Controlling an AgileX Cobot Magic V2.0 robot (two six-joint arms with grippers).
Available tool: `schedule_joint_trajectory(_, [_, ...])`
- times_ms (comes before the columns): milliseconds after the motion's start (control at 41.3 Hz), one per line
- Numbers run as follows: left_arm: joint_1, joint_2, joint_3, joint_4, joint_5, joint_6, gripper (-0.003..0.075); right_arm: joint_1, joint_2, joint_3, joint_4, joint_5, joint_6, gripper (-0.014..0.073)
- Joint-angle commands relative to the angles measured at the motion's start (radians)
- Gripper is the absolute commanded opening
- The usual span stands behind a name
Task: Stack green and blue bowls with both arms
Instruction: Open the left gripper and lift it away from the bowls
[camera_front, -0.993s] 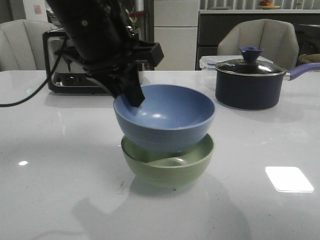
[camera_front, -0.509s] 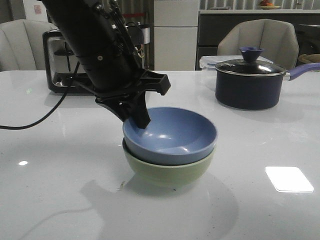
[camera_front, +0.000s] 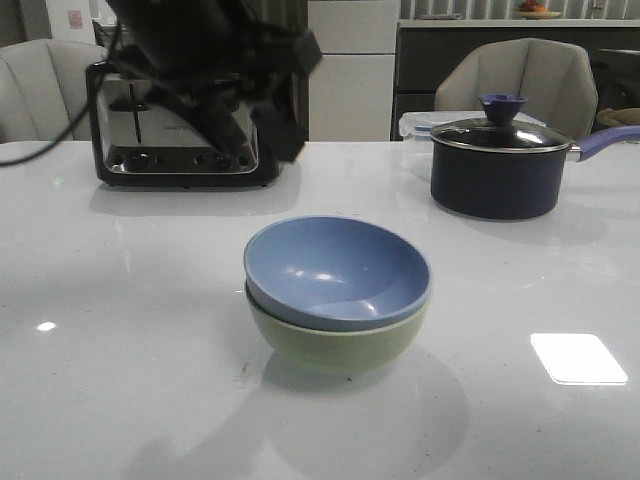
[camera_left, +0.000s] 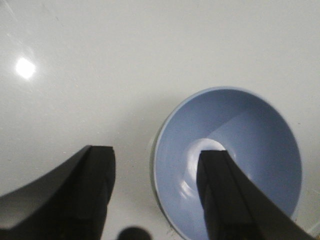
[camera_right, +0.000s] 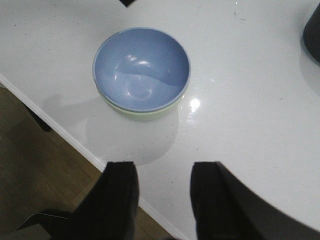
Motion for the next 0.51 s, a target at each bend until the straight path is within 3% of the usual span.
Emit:
schedule_joint_trajectory(0, [-0.005,-0.159,0.022,0.021,-0.027,-0.002,0.0437,0.000,-0.004,-0.025,0.012,-0.063,-0.011,0.0386])
schedule_joint_trajectory(485, [-0.005,-0.736,0.439,0.148,-0.042,-0.002,0.0437,0.000,-0.004,-0.025,0.012,-0.063,-0.011,0.0386])
